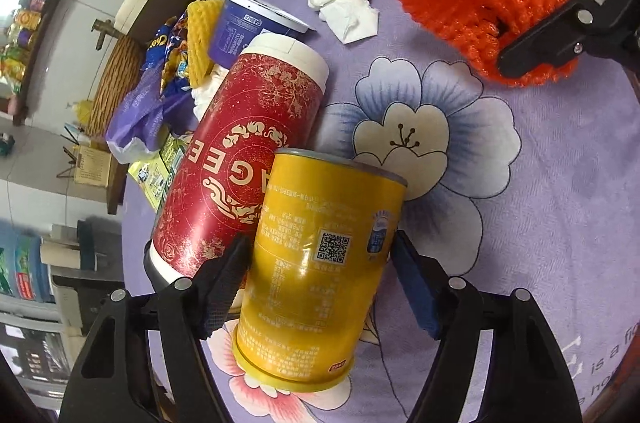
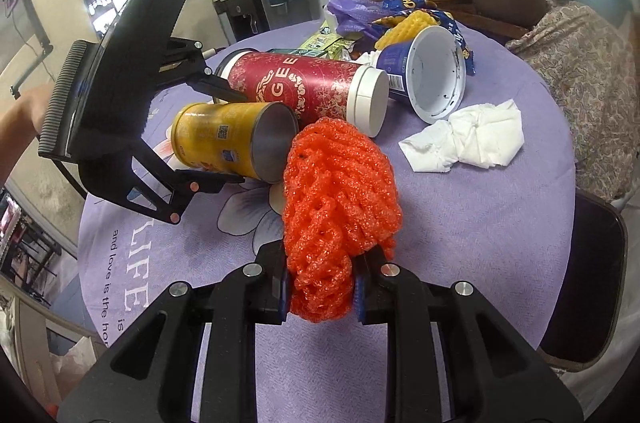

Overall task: Collect trash
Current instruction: 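Grasp the orange mesh net with the right gripper while the left gripper grasps the yellow can, then carry both items to the black bin and open both grippers to drop them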

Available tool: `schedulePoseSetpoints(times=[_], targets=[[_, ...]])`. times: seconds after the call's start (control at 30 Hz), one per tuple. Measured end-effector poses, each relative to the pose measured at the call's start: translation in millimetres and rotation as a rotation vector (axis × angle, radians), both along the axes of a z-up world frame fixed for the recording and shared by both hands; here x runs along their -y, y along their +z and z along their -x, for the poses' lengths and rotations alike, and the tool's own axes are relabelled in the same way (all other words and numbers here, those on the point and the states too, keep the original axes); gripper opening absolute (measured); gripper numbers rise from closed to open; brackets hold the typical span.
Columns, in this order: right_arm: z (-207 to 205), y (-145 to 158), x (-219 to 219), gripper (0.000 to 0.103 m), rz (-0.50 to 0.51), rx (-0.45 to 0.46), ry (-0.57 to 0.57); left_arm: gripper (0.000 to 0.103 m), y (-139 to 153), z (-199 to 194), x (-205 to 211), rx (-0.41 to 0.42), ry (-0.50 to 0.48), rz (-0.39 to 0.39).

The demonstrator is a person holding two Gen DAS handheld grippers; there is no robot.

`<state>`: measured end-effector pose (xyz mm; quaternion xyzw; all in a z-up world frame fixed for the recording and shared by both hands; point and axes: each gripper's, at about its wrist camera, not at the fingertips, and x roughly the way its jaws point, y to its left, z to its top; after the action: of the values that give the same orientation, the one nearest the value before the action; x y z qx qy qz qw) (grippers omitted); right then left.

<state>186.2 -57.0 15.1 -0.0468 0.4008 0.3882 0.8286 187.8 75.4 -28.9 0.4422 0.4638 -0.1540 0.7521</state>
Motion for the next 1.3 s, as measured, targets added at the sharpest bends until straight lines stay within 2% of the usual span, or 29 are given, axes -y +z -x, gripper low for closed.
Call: schedulePoseSetpoints(times=[0.23, 0.37, 0.6, 0.7, 0.77, 0.97, 1.07, 1.17, 1.3], targets=[[-0.9, -5.9, 8.4, 0.023, -0.025, -0.017, -0.013, 0.070, 3.2, 8.8, 2.4, 0.006, 0.002, 0.054], [1.0, -4.8, 15.0, 0.023, -0.048, -0.009, -0.020, 0.070, 14.5, 20.2, 8.5, 0.057, 0.001, 0.159], [4.6, -2.6, 48.6, 0.023, -0.114, 0.011, -0.063, 0.070, 41.6, 31.1, 33.8, 0.152, 0.028, 0.508], [4.0, -0.5, 75.1, 0.023, -0.137, 0.032, -0.123, 0.070, 48.2, 28.4, 56.8, 0.173, 0.008, 0.621], [2.2, 1.8, 94.9, 0.023, -0.146, 0.048, -0.177, 0.069, 50.4, 19.7, 75.0, 0.158, 0.001, 0.684], [-18.0, 3.9, 179.4, 0.023, -0.124, 0.079, -0.426, 0.069, 50.8, -19.8, 132.6, 0.114, -0.024, 0.774], [-35.5, -2.6, 211.7, 0.023, -0.052, 0.088, -0.513, 0.069, 52.0, -34.0, 165.6, 0.110, -0.050, 0.786], [-63.2, -24.3, 236.1, 0.023, 0.005, 0.034, -0.563, 0.069, 50.4, -51.8, 196.7, 0.093, -0.062, 0.795], [-114.5, -78.1, 250.8, 0.023, 0.100, -0.100, -0.593, 0.069, 48.2, -76.3, 225.4, 0.066, -0.034, 0.812]])
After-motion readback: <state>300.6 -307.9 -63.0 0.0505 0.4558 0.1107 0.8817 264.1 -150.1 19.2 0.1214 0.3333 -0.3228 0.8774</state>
